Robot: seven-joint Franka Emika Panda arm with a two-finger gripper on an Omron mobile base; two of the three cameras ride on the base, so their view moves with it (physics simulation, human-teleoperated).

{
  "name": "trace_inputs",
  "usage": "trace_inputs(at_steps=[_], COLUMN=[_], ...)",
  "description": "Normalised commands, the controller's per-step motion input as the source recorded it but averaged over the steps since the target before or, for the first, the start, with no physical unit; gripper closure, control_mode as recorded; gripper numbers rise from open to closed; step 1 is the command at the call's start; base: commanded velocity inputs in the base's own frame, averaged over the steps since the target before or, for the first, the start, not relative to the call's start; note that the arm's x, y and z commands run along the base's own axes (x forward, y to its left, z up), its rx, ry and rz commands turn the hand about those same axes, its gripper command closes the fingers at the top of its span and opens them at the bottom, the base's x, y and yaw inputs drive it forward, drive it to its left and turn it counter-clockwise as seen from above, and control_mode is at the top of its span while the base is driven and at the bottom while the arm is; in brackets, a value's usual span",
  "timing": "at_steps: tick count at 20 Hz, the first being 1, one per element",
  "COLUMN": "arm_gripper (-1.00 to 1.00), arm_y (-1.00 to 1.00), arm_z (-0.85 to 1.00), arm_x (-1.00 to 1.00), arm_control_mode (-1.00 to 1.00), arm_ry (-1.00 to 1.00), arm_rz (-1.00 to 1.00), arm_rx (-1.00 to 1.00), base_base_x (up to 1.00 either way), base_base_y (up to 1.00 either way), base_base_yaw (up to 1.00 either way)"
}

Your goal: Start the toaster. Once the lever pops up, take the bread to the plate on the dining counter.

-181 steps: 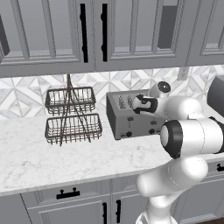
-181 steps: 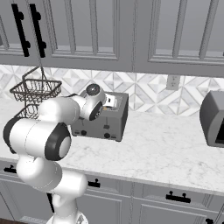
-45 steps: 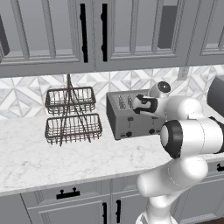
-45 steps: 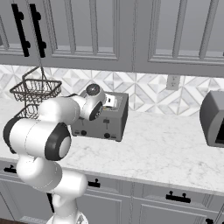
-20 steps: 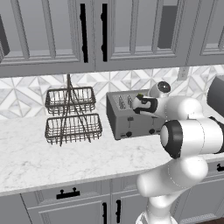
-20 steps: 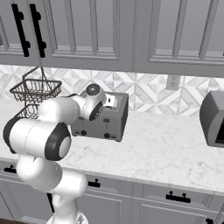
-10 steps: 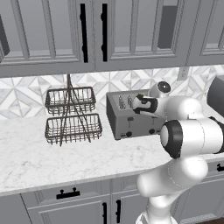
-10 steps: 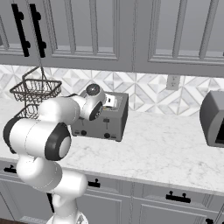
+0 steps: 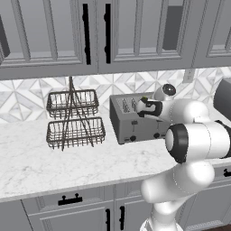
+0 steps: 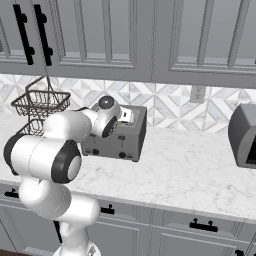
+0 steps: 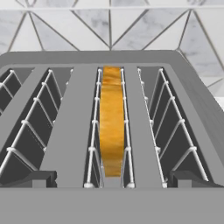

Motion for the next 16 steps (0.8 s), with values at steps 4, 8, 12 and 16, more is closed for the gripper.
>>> trace_inputs(at_steps=[4,8,12,16], arm_gripper=[-1.00,-1.00,-1.00,-1.00], arm_y=[0.00,0.00,0.00,0.00], arm_z=[0.00,0.00,0.00,0.00], arm_x=[0.08,0.17,0.15,0.11], arm_control_mode=[-1.00,-1.00,-1.00,-1.00], arm_ry=[0.00,0.00,0.00,0.00], arm_rz=[0.00,0.00,0.00,0.00], arm_rx=[0.00,0.00,0.00,0.00], base_base_x=[0.00,0.00,0.00,0.00], base_base_y=[0.00,0.00,0.00,0.00], base_base_yaw=[0.00,0.00,0.00,0.00])
